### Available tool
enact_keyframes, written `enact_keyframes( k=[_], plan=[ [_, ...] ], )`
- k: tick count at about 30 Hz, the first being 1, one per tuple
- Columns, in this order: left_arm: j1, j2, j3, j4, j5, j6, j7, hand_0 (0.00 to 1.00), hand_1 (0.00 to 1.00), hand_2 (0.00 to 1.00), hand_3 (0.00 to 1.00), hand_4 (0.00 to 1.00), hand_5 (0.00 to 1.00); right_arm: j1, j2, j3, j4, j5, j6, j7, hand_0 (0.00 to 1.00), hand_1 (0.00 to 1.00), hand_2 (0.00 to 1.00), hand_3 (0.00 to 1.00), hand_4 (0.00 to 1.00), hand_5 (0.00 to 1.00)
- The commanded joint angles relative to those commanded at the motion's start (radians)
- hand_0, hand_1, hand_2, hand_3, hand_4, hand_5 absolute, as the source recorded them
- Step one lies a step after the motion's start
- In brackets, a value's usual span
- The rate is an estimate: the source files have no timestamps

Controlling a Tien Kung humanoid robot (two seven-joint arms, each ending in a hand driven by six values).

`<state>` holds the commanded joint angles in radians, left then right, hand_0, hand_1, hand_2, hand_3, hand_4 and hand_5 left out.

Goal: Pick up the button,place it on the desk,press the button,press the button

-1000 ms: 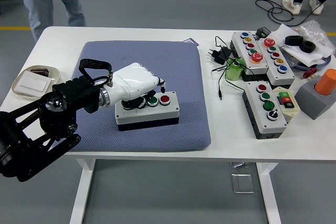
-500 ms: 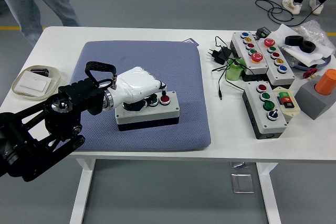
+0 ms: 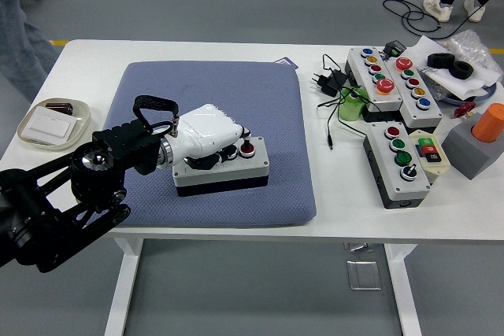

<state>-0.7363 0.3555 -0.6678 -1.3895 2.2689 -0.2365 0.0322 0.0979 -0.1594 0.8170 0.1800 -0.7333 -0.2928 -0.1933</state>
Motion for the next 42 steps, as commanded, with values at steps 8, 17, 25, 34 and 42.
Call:
enact_keyframes(
  k=[8, 17, 25, 34, 42],
  plan=[
    [0.0, -0.001, 0.027, 0.026, 0.0, -0.008, 0.001, 0.057, 0.002, 0.039, 0.682, 0.232, 0.002, 0.002, 0.0, 0.003, 0.0, -0.006, 0.0, -0.002, 0.627, 0.477, 0.539, 0.582, 0.279, 0.022],
    [0.011, 0.004, -0.033, 0.016, 0.0, -0.012, 0.003, 0.063, 0.002, 0.041, 0.692, 0.228, 0.002, -0.002, 0.002, 0.001, 0.0, -0.002, 0.0, -0.003, 0.627, 0.477, 0.539, 0.582, 0.279, 0.022],
    [0.02, 0.016, -0.18, -0.076, -0.003, -0.012, 0.024, 0.067, 0.002, 0.041, 0.754, 0.242, 0.002, -0.006, 0.002, 0.001, 0.0, -0.001, 0.0, -0.003, 0.627, 0.477, 0.539, 0.582, 0.279, 0.022],
    [0.086, 0.007, -0.389, 0.004, -0.24, 0.268, 0.153, 0.073, 0.121, 0.172, 0.781, 0.812, 0.875, -0.013, 0.003, 0.005, 0.0, -0.007, 0.002, -0.005, 0.627, 0.477, 0.539, 0.582, 0.279, 0.022],
    [0.139, 0.041, -0.45, 0.145, -0.573, 0.601, 0.057, 0.51, 0.636, 0.728, 0.856, 0.767, 0.998, -0.012, 0.003, -0.007, 0.0, 0.005, 0.005, -0.006, 0.627, 0.477, 0.539, 0.582, 0.28, 0.022]
  ],
)
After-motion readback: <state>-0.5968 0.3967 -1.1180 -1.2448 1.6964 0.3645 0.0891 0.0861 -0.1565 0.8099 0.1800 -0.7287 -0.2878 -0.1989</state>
